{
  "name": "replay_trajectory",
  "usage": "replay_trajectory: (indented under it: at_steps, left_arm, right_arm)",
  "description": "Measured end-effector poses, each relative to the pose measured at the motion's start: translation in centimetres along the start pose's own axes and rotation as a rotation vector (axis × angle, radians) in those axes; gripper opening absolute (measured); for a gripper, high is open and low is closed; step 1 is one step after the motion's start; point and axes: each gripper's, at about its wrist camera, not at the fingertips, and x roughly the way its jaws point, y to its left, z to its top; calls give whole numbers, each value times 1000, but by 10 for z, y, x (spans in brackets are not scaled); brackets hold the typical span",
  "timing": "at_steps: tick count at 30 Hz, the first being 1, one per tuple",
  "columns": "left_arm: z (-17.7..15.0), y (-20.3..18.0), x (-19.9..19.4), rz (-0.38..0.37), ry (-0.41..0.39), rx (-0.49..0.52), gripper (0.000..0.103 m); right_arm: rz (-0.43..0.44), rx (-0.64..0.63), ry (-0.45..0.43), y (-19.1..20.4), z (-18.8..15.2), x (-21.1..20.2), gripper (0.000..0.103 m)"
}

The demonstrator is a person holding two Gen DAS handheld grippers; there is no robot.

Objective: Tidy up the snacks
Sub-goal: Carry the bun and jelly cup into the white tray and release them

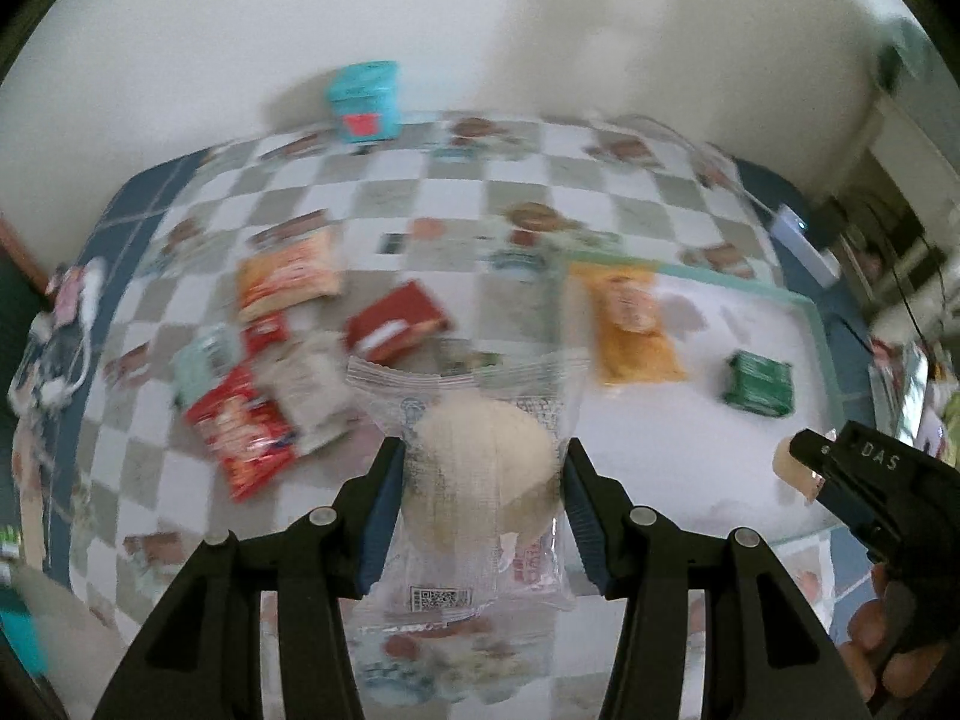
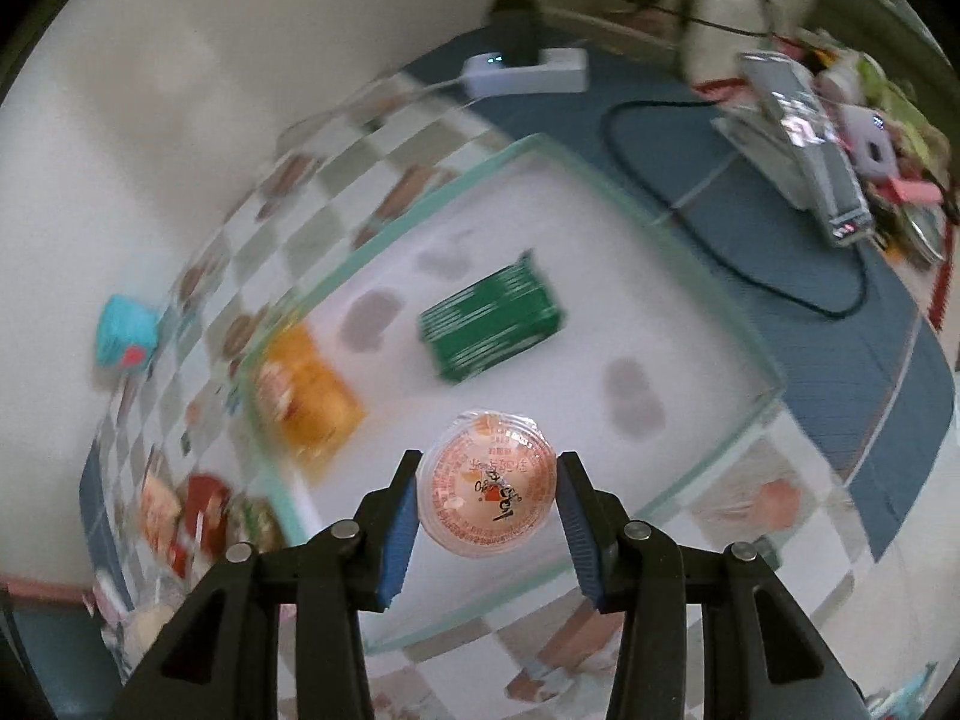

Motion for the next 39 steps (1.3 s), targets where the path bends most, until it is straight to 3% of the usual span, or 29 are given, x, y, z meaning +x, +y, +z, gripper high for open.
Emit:
replay_trajectory:
  at_steps: [8,14,17,20,23,27,30,36,39]
  left_arm:
    - [6,-78,29,-94,47,143,54]
    - [6,-95,47,-137,66,168,54]
    - [7,-90,49,-166,74,138,72]
    - [9,-85,45,-166,63,125,74]
    - [10,-73,45,-150,75,94,76]
    - [11,-40,52,-50,117,7,85]
    - [11,-6,59,18,150,-87,88]
    - [5,70,61,22,179,-306,89]
    - [3,102,55,78,150,-374,90]
  right_arm:
    - [-49,110,-13,-37,18,2,47]
    - [-87,149,-21,-53,24,3,47]
    - [-95,162,-13,-56,25,7,47]
    - [-103,161,-4,-58,27,8,47]
    - [-103,154,7,-56,29,11,48]
    - [-112,148,31,-55,29,17,48]
    - [-112,144,44,-54,28,21,58]
    - [-123,122,22,-48,26,18,64]
    - [-129,79,4,-37,22,14,65]
